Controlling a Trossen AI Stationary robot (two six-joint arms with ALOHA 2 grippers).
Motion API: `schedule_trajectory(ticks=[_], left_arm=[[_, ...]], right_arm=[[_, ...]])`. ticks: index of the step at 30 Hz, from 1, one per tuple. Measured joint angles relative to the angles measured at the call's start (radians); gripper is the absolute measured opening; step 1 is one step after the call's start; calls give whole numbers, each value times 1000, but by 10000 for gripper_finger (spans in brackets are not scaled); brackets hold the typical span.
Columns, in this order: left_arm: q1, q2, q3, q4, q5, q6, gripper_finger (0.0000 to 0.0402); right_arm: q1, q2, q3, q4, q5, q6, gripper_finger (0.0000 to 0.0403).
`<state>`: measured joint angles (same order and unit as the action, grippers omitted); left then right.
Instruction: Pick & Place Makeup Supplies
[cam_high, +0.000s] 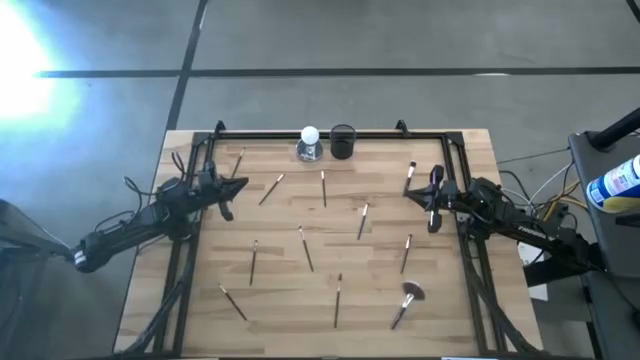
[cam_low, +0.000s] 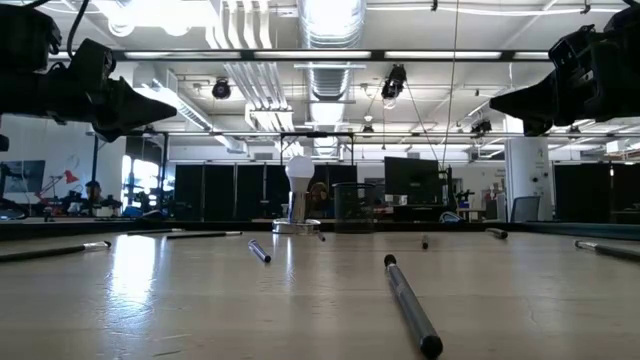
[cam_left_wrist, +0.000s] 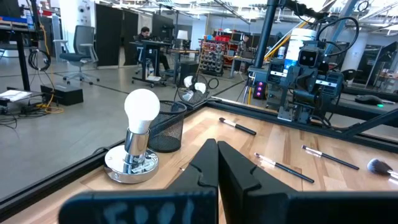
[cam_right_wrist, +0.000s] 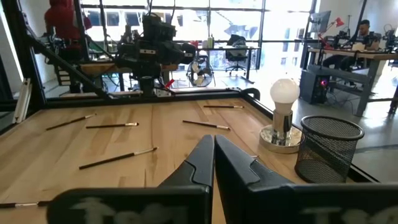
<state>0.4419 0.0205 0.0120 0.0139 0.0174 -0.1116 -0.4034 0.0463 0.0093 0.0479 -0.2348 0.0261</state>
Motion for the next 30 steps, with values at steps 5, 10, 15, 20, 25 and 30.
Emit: schedule_trajectory(ticks=[5,10,15,20,25,30], left_arm=[[0,0,0,0,0,0,0],[0,0,0,0,0,0,0],[0,0,0,0,0,0,0],[0,0,0,0,0,0,0],[0,0,0,0,0,0,0],[0,0,0,0,0,0,0]], right_arm=[[0,0,0,28,0,-1,8],[0,0,0,145,-2,-22,9],[0,0,0,229,0,-7,8],[0,2,0,337,2,75,9],[0,24,8,435,3,84,8],[-1,139,104,242,228,129,8]])
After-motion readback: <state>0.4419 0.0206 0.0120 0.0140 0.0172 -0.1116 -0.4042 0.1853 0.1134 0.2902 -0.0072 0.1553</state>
